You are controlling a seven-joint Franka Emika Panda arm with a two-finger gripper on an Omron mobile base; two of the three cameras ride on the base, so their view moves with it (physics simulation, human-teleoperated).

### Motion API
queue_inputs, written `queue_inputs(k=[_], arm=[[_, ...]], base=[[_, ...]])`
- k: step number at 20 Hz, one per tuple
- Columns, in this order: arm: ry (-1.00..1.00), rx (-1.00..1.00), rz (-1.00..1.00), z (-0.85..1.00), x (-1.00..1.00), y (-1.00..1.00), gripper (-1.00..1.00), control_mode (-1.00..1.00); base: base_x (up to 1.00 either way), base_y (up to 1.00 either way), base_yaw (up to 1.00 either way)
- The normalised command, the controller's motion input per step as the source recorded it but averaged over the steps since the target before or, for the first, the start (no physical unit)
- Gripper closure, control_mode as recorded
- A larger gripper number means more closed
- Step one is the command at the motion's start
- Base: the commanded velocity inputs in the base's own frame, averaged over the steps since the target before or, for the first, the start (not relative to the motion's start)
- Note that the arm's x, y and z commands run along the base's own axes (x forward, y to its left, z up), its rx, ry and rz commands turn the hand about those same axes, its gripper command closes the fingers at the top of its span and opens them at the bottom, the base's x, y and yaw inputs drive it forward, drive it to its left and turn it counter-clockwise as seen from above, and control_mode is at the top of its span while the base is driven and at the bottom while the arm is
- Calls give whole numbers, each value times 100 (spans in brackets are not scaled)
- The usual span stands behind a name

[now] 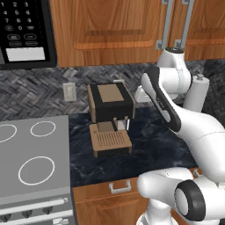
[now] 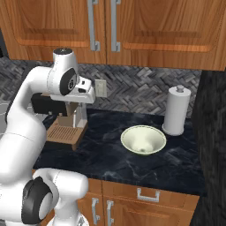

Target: Open the cabinet. Pick the apple and mango from the cabinet and place them into the bowl. Then close the cabinet.

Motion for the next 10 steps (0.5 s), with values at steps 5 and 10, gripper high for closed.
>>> queue_inputs(k=[5,10], arm=[[0,-2,0,0,1,-5,-100,-100],[0,-14,0,-12,0,-34,-100,-100]], base=[[0,0,0],[0,0,0]])
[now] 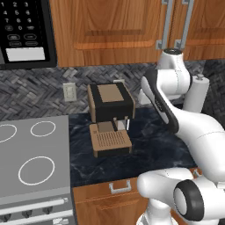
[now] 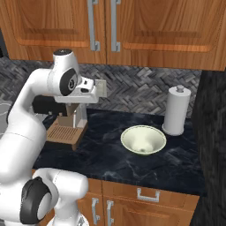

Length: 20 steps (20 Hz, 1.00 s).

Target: Open the cabinet. Pick the apple and mango from the cabinet and place them into the bowl. Then close the cabinet.

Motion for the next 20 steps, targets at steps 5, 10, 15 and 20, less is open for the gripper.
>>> queue_inputs(k=[5,10,15,20], arm=[[0,-6,1,-1,0,-42,-100,-100],[-12,3,5,0,-16,-24,-100,-100],[-27,9,2,16,-31,-37,-100,-100],[-27,11,0,48,-20,-34,-100,-100]], base=[[0,0,0],[0,0,0],[0,0,0],[0,0,0]])
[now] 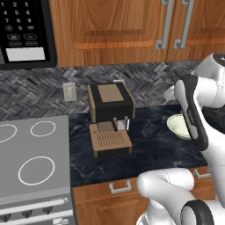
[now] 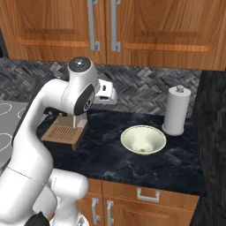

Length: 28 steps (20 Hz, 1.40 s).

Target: Open the cabinet. Pick the apple and mango from the cabinet and place them into the bowl. Then close the cabinet.

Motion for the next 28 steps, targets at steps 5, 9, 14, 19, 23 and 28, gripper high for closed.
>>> queue_inputs(k=[5,9,14,19,23,28], arm=[[-16,12,0,65,-5,-29,-100,-100],[-12,5,0,62,-6,-22,-100,-100],[-10,0,-1,49,-3,-5,-100,-100],[-5,0,-3,48,0,0,-100,-100],[-2,0,-4,48,0,0,-100,-100],[-2,0,-2,44,0,0,-100,-100]], base=[[0,0,0],[0,0,0],[0,0,0],[0,0,0],[0,0,0],[0,0,0]])
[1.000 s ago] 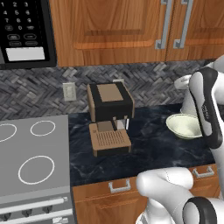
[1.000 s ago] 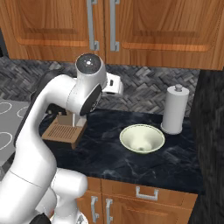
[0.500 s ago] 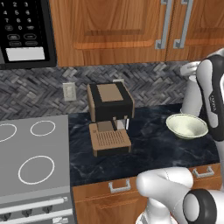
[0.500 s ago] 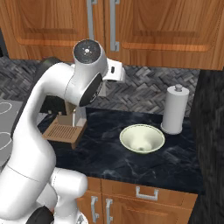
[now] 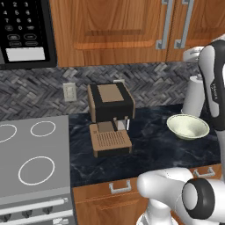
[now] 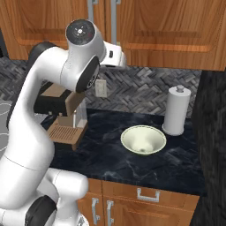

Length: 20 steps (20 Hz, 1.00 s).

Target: Open the cabinet. Pick the apple and mango from the cabinet and place them into the bowl. Then close the cabinet.

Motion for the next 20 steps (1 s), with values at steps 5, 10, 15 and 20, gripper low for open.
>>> queue_inputs(k=[5,10,15,20], arm=[[-6,0,-1,37,7,0,-100,-100],[-11,1,0,27,22,0,-100,-100],[-8,2,0,18,34,0,-100,-100],[-13,1,0,2,39,0,-100,-100]], base=[[0,0,0],[0,0,0],[0,0,0],[0,0,0]])
